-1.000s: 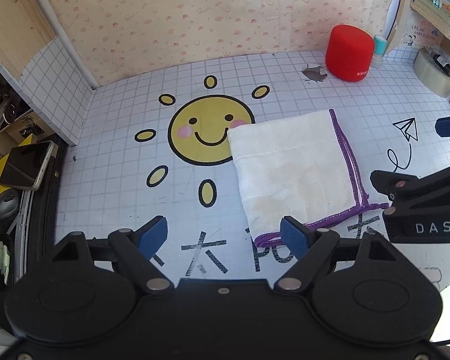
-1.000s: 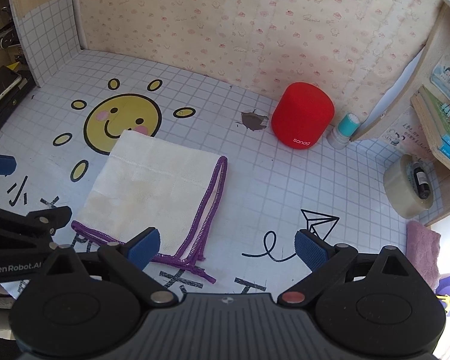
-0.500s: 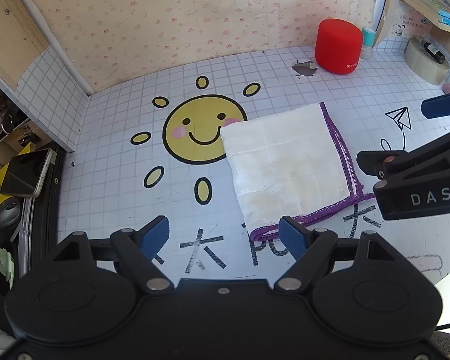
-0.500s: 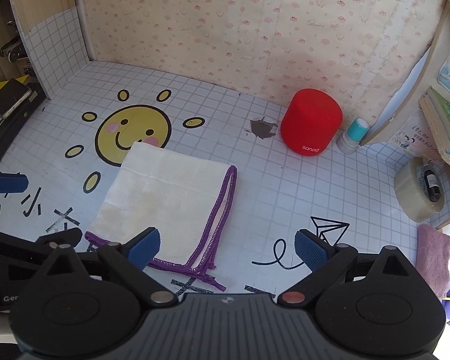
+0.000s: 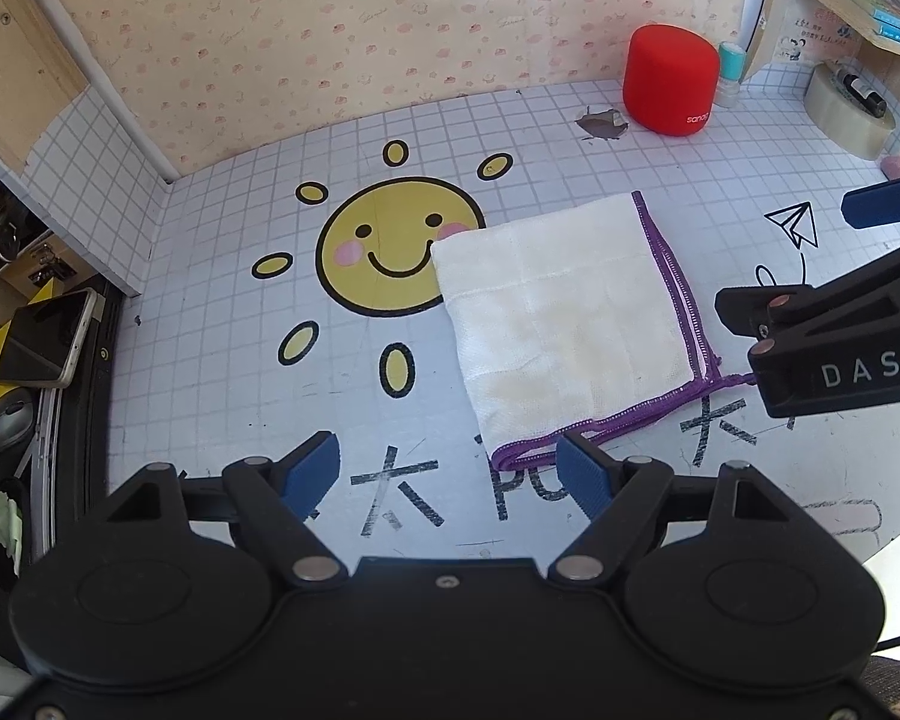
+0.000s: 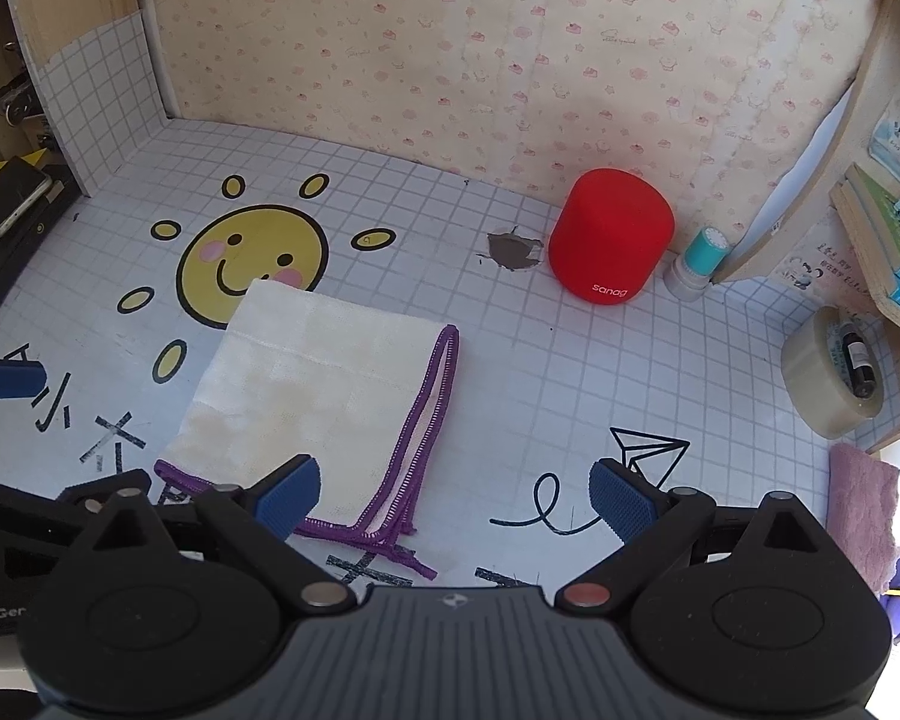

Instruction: Fold towel

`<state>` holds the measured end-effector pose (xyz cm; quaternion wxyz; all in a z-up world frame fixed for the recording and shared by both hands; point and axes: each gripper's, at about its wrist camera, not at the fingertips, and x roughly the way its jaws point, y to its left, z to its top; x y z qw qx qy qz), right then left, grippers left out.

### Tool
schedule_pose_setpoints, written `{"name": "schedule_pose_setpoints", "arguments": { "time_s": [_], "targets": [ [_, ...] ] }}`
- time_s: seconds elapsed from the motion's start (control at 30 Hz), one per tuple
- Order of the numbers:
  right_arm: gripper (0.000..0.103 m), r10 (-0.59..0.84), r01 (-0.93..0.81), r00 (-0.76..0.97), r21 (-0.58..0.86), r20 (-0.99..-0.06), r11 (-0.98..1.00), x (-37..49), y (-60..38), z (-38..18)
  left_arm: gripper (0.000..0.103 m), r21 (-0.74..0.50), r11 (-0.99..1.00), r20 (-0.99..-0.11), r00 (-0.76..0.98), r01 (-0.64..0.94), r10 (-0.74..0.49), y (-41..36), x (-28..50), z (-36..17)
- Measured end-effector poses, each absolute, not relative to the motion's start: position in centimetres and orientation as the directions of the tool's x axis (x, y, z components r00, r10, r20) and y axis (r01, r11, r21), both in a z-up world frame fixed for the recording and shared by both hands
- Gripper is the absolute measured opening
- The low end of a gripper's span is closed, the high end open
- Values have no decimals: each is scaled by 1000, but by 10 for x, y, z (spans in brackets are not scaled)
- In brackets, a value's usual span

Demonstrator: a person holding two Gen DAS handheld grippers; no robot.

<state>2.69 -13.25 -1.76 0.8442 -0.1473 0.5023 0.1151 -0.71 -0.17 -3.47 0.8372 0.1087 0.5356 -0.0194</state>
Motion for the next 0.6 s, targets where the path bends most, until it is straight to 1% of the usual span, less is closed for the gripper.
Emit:
{"name": "schedule_pose_setpoints", "arguments": {
  "time_s": [0.37,0.6],
  "targets": [
    [97,46,-346,460,-131,-887,929,28,-132,-21,80,149,978,-907,414,148,76,-1,-7,-37],
    [97,44,-348,454,-131,-890,928,28,-130,-23,77,158,976,-908,410,149,84,0,-6,-39]
  ]
}}
